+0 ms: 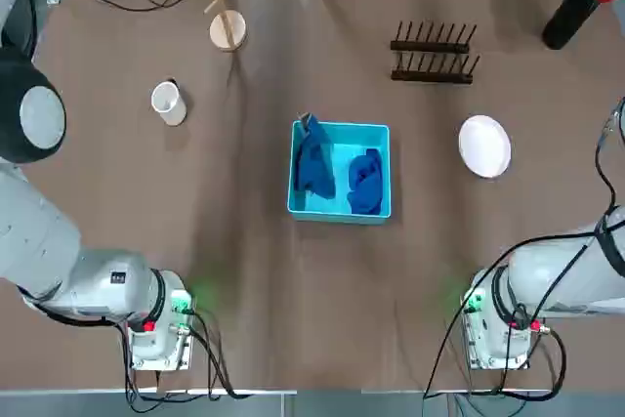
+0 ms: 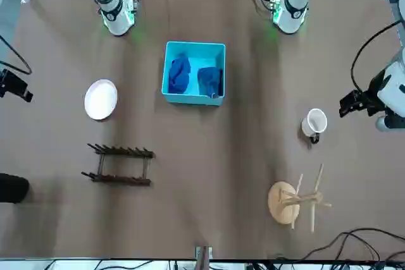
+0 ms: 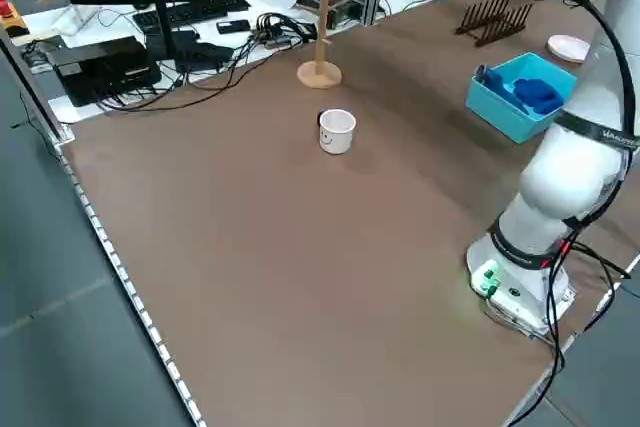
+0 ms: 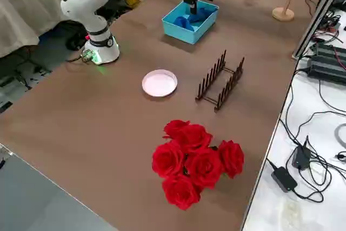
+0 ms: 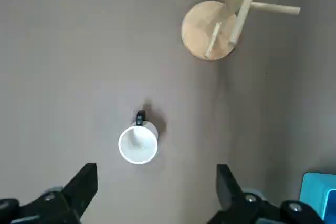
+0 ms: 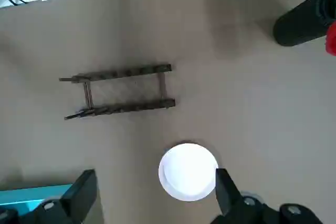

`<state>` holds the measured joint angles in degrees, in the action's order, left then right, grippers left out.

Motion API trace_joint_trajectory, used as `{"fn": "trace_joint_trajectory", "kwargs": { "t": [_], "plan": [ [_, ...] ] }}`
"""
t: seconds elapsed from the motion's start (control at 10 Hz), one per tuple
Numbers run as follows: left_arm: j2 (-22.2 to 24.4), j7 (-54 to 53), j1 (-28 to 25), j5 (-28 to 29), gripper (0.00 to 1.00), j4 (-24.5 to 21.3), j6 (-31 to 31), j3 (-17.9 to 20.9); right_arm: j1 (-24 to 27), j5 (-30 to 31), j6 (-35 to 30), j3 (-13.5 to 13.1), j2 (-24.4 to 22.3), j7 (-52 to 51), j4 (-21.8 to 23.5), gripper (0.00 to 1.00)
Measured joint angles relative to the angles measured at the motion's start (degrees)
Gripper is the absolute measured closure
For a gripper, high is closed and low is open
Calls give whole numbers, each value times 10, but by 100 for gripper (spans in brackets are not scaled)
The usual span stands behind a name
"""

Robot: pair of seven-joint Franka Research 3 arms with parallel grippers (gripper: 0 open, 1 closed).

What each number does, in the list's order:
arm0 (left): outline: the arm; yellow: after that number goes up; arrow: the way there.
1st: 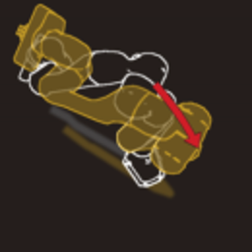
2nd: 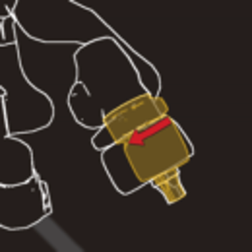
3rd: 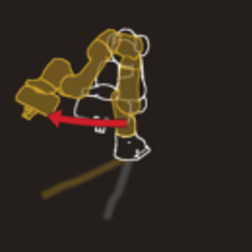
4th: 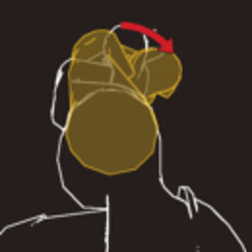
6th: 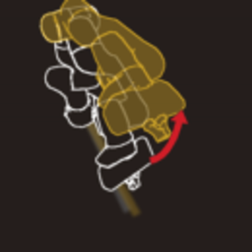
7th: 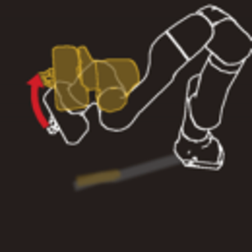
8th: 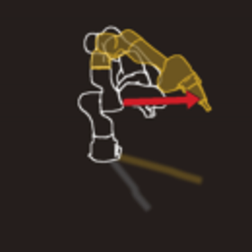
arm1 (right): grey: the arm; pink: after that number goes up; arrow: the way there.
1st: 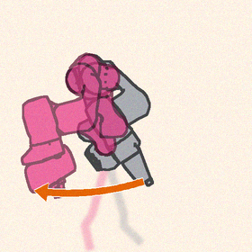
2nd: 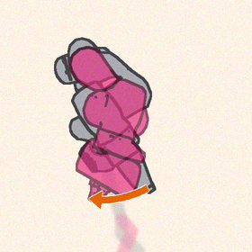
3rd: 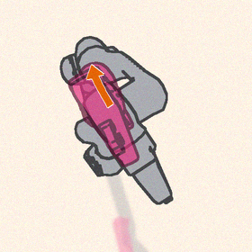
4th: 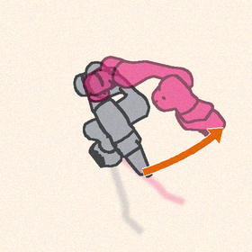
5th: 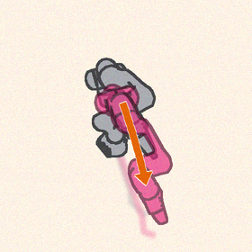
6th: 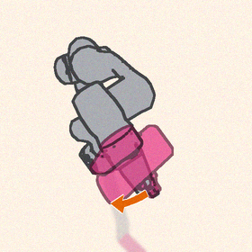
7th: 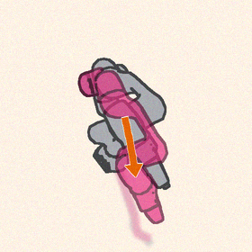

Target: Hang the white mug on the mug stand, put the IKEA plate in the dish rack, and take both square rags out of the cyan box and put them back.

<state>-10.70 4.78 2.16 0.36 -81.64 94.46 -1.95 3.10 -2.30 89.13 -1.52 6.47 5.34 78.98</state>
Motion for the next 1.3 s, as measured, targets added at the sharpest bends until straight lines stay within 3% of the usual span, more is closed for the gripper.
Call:
{"fn": "trace_joint_trajectory", "kwargs": {
  "t": [0.5,0.6,1.0,1.3],
  "plan": [
    [-5,-2,-2,0,3,-2,5,1,0,0,-4,0,0,-1,1,0],
    [-12,-8,-6,0,4,-14,31,3,0,0,-4,0,0,-1,1,0],
    [-35,-58,-10,0,1,-158,202,49,0,0,-7,1,1,-17,27,0],
    [-46,-89,-18,0,0,-257,279,67,30,0,20,-2,4,-123,121,0]
  ]
}}
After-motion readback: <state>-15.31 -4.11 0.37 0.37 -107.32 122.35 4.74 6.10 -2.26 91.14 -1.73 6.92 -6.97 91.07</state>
